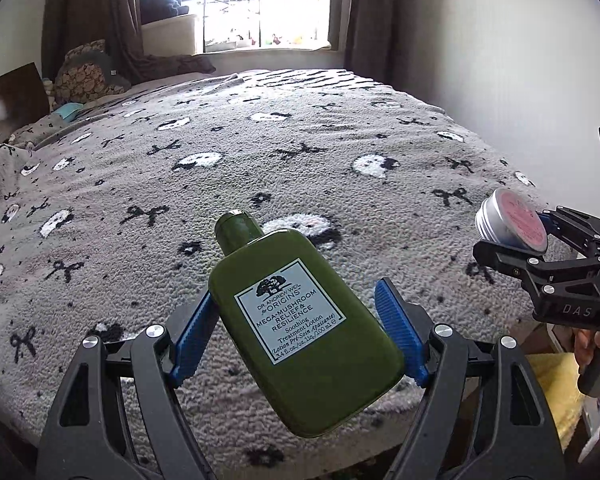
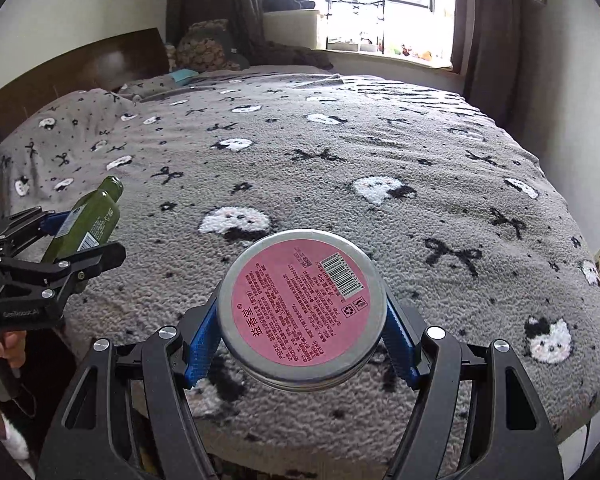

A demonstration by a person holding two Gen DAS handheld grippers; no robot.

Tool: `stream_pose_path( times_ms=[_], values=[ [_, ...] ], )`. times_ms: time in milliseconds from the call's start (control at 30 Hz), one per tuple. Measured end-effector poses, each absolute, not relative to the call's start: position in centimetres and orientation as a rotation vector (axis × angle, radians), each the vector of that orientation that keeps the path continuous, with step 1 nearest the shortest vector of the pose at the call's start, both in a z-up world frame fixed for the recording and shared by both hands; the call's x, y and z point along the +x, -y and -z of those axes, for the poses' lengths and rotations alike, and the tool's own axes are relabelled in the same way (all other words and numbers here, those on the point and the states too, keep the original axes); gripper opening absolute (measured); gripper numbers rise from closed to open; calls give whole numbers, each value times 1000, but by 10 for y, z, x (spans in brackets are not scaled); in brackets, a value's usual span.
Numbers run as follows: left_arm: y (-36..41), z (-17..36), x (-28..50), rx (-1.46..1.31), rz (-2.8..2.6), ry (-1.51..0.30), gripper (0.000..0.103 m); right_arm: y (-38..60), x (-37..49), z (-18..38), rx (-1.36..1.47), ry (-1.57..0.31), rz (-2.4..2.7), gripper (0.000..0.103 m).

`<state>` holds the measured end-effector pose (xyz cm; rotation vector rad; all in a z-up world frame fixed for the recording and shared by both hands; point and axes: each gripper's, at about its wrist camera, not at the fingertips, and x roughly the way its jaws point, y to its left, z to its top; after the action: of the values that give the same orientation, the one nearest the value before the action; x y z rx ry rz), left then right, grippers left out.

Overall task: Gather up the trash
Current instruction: 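Lower both tools below the bed edge and release the tin and bottle into the bin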

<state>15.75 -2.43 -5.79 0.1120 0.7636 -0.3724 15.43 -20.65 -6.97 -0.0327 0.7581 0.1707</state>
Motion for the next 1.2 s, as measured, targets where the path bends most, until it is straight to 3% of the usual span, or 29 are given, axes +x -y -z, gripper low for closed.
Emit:
stream_pose_path(
  times_ms=[467,1200],
  values=[
    [7,66,57,81,392,-759,74,186,51,84,-20,-734,-229,71],
    [-6,200,-9,53,401,-1073,74,173,9,208,77,-1043,-268,71]
  ],
)
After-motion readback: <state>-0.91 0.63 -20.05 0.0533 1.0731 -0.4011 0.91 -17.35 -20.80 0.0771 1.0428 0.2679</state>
